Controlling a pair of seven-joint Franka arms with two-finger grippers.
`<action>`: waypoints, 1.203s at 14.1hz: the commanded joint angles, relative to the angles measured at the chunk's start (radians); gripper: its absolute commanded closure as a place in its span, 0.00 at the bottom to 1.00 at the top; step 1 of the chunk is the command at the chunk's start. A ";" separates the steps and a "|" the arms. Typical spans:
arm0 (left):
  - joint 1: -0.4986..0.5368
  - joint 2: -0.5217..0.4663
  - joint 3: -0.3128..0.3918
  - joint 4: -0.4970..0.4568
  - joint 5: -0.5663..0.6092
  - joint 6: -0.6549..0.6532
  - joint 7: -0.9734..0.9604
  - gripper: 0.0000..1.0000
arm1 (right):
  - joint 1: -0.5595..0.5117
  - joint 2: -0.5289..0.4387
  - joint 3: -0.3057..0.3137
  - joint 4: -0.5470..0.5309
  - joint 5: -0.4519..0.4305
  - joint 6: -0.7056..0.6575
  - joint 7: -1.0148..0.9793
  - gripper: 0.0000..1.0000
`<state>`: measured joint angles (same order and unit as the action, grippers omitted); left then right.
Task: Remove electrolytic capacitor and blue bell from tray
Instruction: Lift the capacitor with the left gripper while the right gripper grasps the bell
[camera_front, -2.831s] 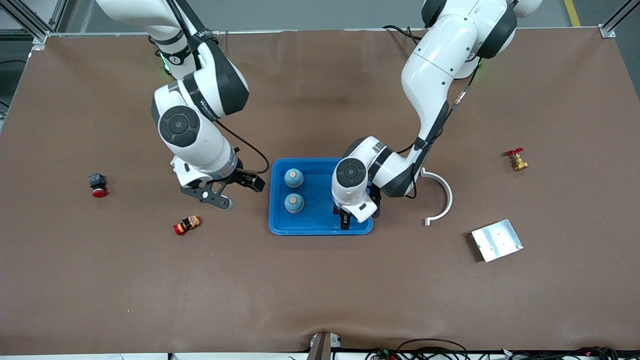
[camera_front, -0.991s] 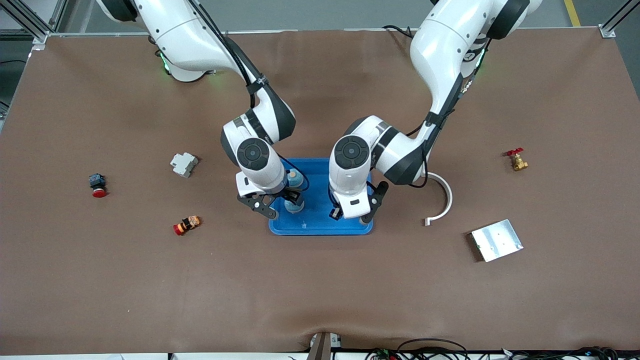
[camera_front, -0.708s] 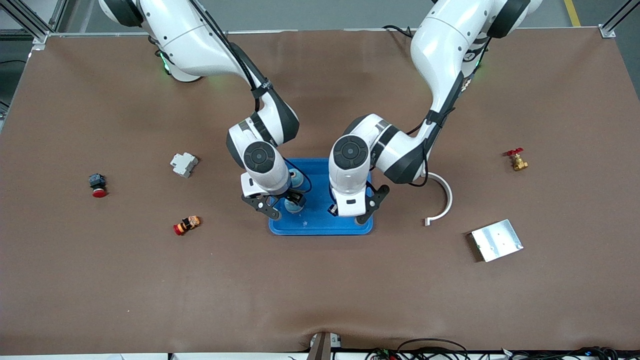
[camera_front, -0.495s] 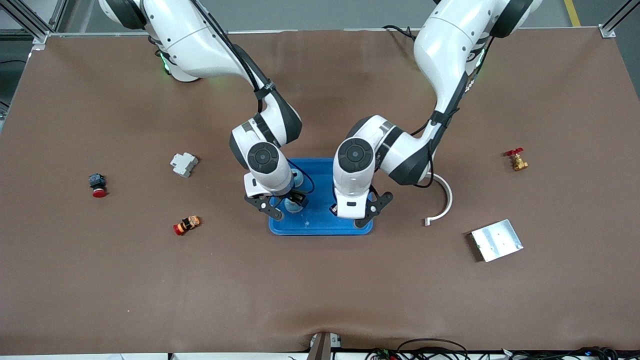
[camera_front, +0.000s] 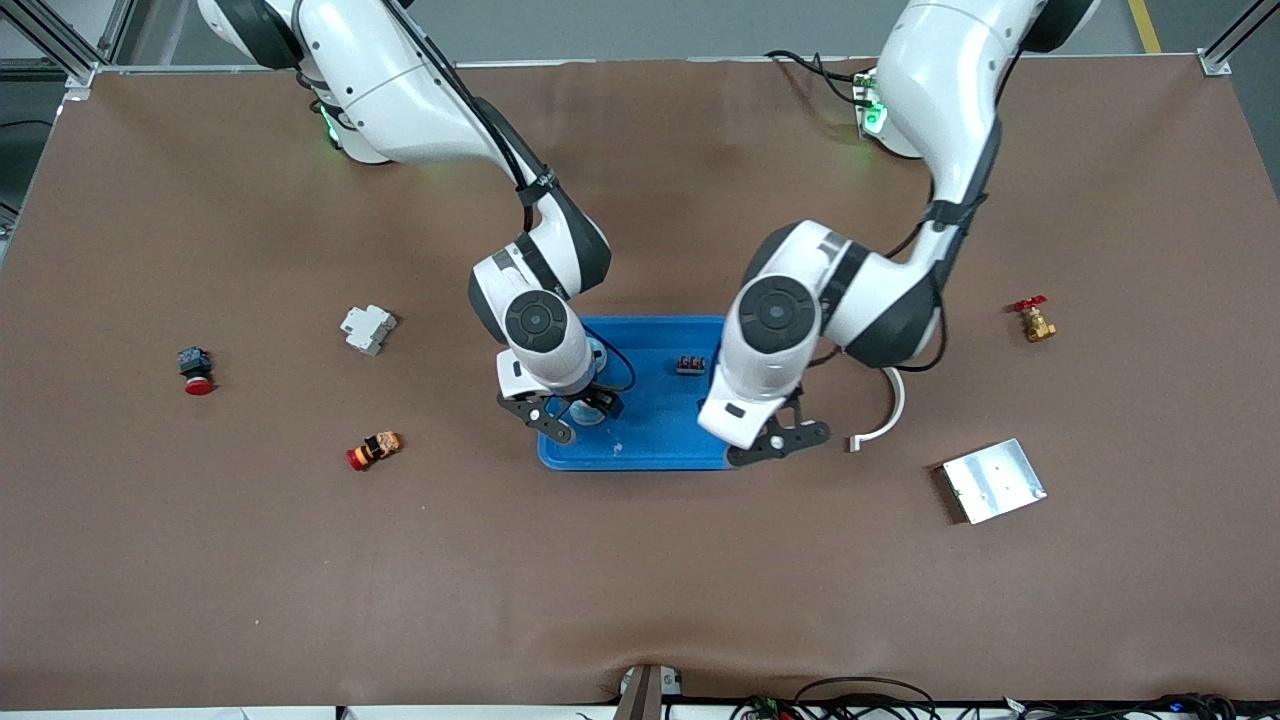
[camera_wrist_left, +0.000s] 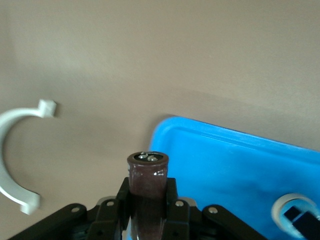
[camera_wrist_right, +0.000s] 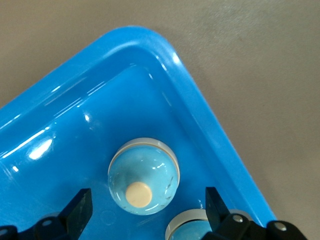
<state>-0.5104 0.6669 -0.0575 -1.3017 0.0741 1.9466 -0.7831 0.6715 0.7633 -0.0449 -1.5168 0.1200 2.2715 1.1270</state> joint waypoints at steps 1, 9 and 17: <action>0.029 -0.085 -0.004 -0.091 -0.014 -0.003 0.126 1.00 | 0.014 0.031 -0.009 0.043 0.007 -0.004 0.017 0.00; 0.069 -0.220 -0.002 -0.278 -0.014 0.018 0.260 1.00 | 0.019 0.054 -0.009 0.058 0.004 -0.003 0.028 0.00; 0.082 -0.388 -0.004 -0.691 -0.013 0.343 0.289 1.00 | 0.022 0.056 -0.009 0.060 0.001 -0.003 0.033 0.05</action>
<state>-0.4301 0.3595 -0.0584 -1.8574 0.0737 2.2113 -0.5143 0.6829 0.7991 -0.0451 -1.4874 0.1199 2.2716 1.1340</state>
